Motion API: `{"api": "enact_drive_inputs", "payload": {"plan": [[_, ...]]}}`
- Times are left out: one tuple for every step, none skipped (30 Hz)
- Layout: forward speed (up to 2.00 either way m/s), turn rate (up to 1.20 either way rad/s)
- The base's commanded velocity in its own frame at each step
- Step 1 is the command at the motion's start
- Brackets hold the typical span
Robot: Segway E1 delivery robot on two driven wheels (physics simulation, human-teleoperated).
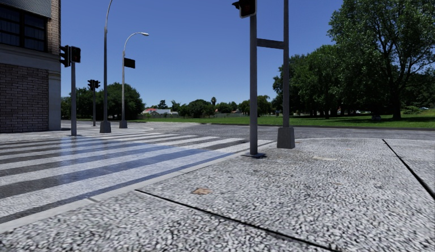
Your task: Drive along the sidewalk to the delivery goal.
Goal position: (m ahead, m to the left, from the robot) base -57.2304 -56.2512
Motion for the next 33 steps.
{"api": "enact_drive_inputs", "payload": {"plan": [[0.00,0.00],[0.00,0.00],[0.00,0.00],[0.00,0.00],[0.00,0.00],[0.00,0.00],[0.00,0.00],[0.00,0.00],[0.00,0.00],[0.00,0.00],[0.00,0.00],[0.00,0.00],[0.00,0.00],[0.00,0.00],[0.00,0.00],[0.00,0.00],[0.00,0.00],[0.00,0.00],[0.00,0.00],[0.00,0.00],[0.00,0.00],[0.00,0.00],[0.00,0.00],[0.00,0.00],[0.00,0.00],[0.00,0.00],[0.00,0.00],[0.00,0.00],[0.00,0.00],[0.00,0.00],[0.00,-0.73],[0.00,-0.73],[0.00,-1.12]]}}
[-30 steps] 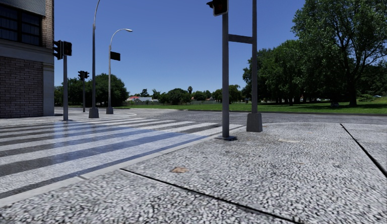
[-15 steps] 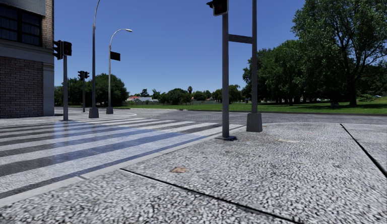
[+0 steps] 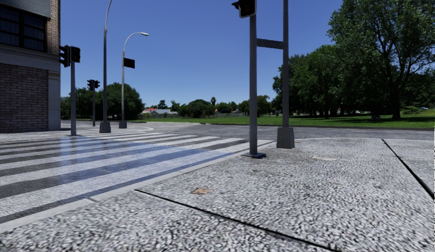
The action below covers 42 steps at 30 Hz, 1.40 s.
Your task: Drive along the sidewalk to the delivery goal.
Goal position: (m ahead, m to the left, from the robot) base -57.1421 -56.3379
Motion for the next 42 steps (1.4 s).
{"api": "enact_drive_inputs", "payload": {"plan": [[0.00,-1.20],[0.00,-1.20],[0.00,-1.20],[0.00,-1.20],[0.00,-1.20],[0.00,-1.20],[0.00,-1.20],[0.00,-1.20],[0.00,-1.20],[0.00,-1.20],[0.00,-1.20],[0.00,-1.20],[0.00,-1.20],[0.00,-1.20],[0.00,-1.20],[0.00,-1.20],[0.00,-1.20],[0.00,-1.20],[0.00,-0.70],[0.00,0.00],[0.00,0.00],[0.10,0.00],[0.93,0.00],[1.75,0.00],[1.75,0.00],[2.00,0.00],[2.00,0.00],[2.00,0.00],[2.00,0.00],[2.00,0.00],[2.00,0.00],[2.00,0.00],[2.00,0.00],[2.00,0.00],[2.00,0.00],[2.00,0.00],[2.00,0.00],[2.00,0.00],[2.00,0.00],[2.00,0.00],[2.00,0.00],[1.99,0.00]]}}
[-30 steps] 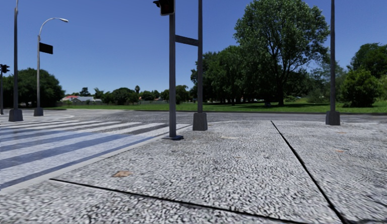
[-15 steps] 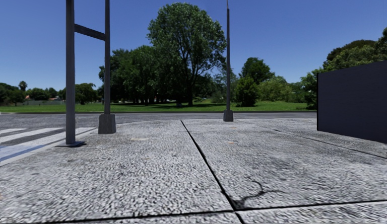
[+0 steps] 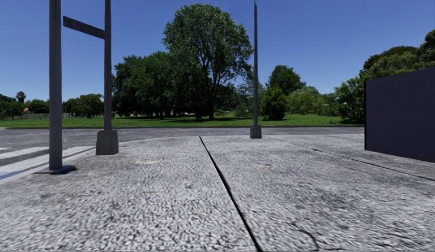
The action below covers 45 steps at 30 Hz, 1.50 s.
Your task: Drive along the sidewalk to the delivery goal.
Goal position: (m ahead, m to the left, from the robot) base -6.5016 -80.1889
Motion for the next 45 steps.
{"api": "enact_drive_inputs", "payload": {"plan": [[1.86,0.00],[1.81,0.00],[1.79,0.00],[1.79,0.00],[1.78,0.00],[1.78,0.00],[1.78,0.00],[1.78,0.00],[1.78,0.00],[1.78,0.00],[1.78,0.00],[1.78,0.00],[1.78,0.00],[1.78,0.00],[1.78,0.00],[1.78,0.00],[1.78,0.00],[1.78,0.00],[1.78,0.00],[1.78,0.00],[1.78,0.00],[1.77,0.00],[1.77,0.00],[1.77,0.00],[1.77,0.00],[1.77,0.00],[1.76,0.00],[1.76,0.00],[1.76,0.00],[1.76,0.00],[1.76,0.00],[1.76,0.00],[1.76,0.00],[1.76,0.00],[1.76,0.00],[1.76,0.00],[1.76,-0.07],[1.76,-0.29],[1.76,-0.48],[1.76,-0.48],[1.76,-0.69],[1.76,-0.84],[1.76,-0.91],[1.76,-0.93],[1.76,-0.94]]}}
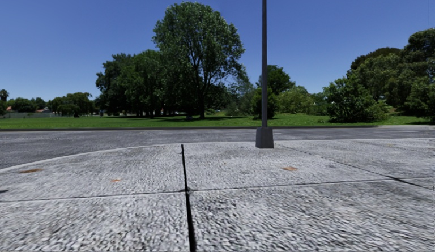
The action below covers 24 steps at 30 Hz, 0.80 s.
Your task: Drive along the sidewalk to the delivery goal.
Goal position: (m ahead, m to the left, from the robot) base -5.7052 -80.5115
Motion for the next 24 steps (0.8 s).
{"api": "enact_drive_inputs", "payload": {"plan": [[1.76,-0.95],[1.76,-0.95],[1.76,-0.95],[1.76,-0.94],[1.76,-0.88],[1.76,-0.01],[1.76,0.00],[1.76,0.00],[1.76,0.00],[1.76,0.00],[1.76,0.00],[1.76,0.00],[1.76,0.00],[1.76,0.00],[1.76,-0.08],[1.76,-0.08],[1.76,-0.55],[1.76,-0.82],[1.76,-0.96],[1.76,-1.01],[1.76,-1.01],[1.76,-1.01],[1.76,-1.02],[1.76,-1.02]]}}
